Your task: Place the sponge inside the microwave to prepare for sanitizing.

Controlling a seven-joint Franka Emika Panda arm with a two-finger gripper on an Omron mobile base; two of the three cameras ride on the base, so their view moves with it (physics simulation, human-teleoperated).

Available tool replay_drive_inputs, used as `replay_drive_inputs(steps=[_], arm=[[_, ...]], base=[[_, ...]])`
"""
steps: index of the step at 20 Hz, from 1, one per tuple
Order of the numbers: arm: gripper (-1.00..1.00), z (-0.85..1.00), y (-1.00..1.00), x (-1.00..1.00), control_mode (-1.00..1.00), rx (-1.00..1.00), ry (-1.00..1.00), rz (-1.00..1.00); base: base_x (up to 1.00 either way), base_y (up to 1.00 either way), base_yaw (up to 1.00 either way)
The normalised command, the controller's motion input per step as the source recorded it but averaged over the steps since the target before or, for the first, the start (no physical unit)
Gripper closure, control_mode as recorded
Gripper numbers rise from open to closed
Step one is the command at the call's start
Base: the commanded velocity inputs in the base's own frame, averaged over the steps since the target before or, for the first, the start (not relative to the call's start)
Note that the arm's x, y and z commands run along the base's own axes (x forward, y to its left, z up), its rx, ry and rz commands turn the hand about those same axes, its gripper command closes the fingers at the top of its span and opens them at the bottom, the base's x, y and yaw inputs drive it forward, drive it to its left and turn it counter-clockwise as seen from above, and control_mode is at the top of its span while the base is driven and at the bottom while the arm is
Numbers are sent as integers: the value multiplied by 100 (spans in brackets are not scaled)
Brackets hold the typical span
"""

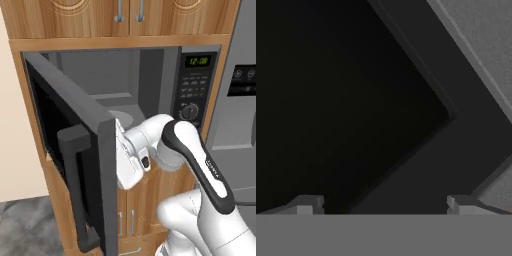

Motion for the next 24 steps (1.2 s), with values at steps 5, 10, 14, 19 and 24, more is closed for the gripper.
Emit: replay_drive_inputs(steps=[5, 10, 14, 19, 24], arm=[[-100, -17, 65, -21, -100, 0, -8, -25], [-100, 0, 53, -9, -100, 0, -6, -22], [-100, 0, 45, 0, -100, -2, -2, -22], [-100, 0, 30, 0, -100, -4, 0, -21], [-100, 0, 36, 0, -100, -8, 0, -20]], base=[[0, 0, 0], [0, 0, 0], [0, 0, 0], [0, 0, 0], [0, 0, 0]])
